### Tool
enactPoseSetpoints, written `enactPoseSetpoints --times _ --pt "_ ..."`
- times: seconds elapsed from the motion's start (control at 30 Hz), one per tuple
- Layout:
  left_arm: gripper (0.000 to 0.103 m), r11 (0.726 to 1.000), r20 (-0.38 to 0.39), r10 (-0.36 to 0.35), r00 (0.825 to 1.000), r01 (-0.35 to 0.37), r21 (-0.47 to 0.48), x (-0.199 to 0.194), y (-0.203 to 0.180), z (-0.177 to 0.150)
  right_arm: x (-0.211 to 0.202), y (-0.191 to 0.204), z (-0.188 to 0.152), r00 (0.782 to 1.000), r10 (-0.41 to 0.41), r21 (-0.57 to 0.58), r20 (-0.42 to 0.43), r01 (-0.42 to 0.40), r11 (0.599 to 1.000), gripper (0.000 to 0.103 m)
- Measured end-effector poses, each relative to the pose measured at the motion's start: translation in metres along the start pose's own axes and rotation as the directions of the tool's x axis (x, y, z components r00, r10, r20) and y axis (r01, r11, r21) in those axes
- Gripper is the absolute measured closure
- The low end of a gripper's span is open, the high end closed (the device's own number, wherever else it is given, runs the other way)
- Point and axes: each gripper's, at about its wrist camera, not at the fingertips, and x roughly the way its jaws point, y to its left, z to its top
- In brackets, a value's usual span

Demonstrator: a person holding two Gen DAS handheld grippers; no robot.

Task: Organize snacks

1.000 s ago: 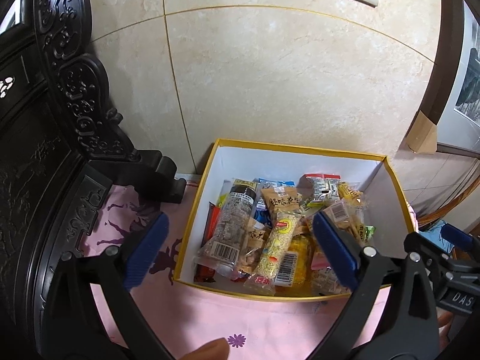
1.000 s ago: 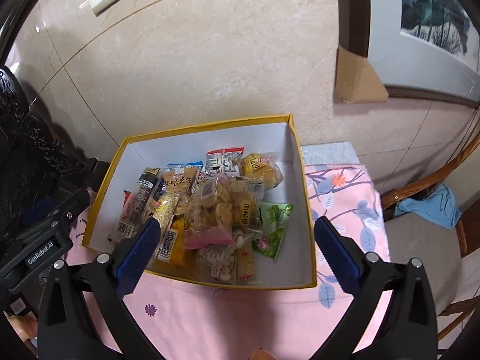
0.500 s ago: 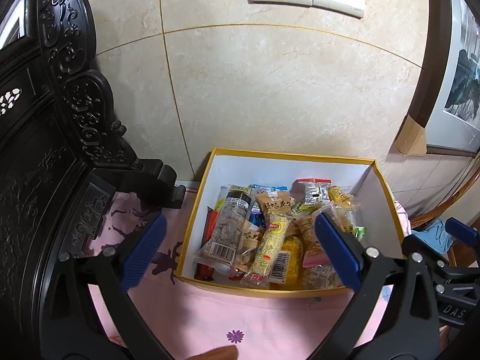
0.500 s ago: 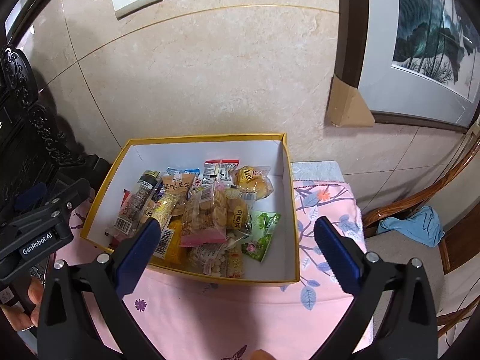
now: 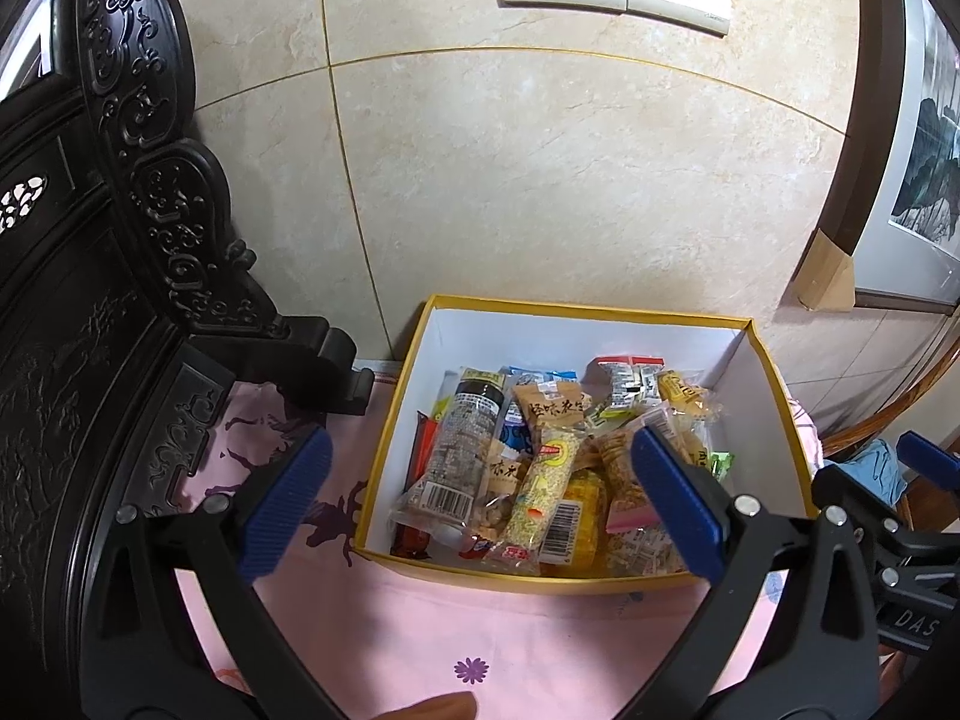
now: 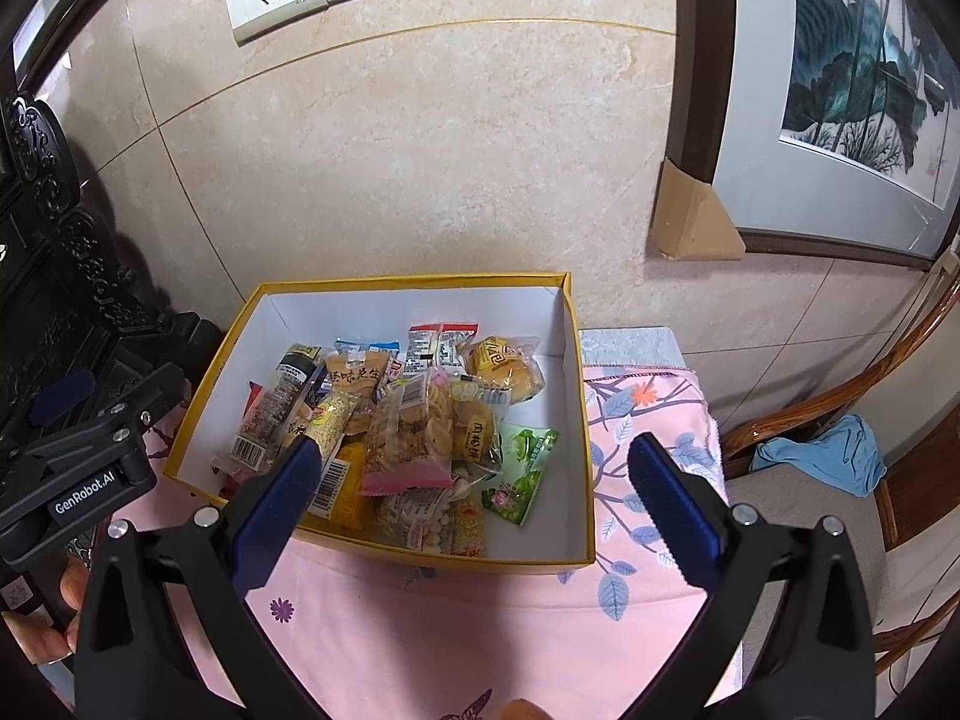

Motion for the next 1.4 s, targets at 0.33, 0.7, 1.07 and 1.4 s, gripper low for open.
enactPoseSetpoints --times 0.33,0.7,1.07,1.4 --pt "0.002 1.0 -0.002 -0.005 1.0 0.005 0.004 -0.0002 -0.0019 -0.0002 -0.0006 0.0 0.0001 1.0 0.001 -0.002 -0.001 -0.001 1.0 0.001" --pt "0.002 1.0 -0.007 -0.007 1.0 0.007 0.0 0.0019 -0.0027 -0.0002 -0.0001 0.0009 0.0006 1.0 0.001 -0.002 0.002 -0.001 1.0 0.001" --pt "0.002 1.0 -0.009 -0.007 1.0 0.007 0.0 0.0027 -0.0036 -0.0006 0.0007 0.0037 0.0015 1.0 0.0 -0.007 0.002 0.0 1.0 0.001" --pt "0.002 1.0 -0.011 -0.008 1.0 0.008 0.005 0.0045 -0.0037 -0.0024 0.0021 0.0034 0.0017 1.0 0.003 -0.008 -0.001 -0.003 1.0 0.001"
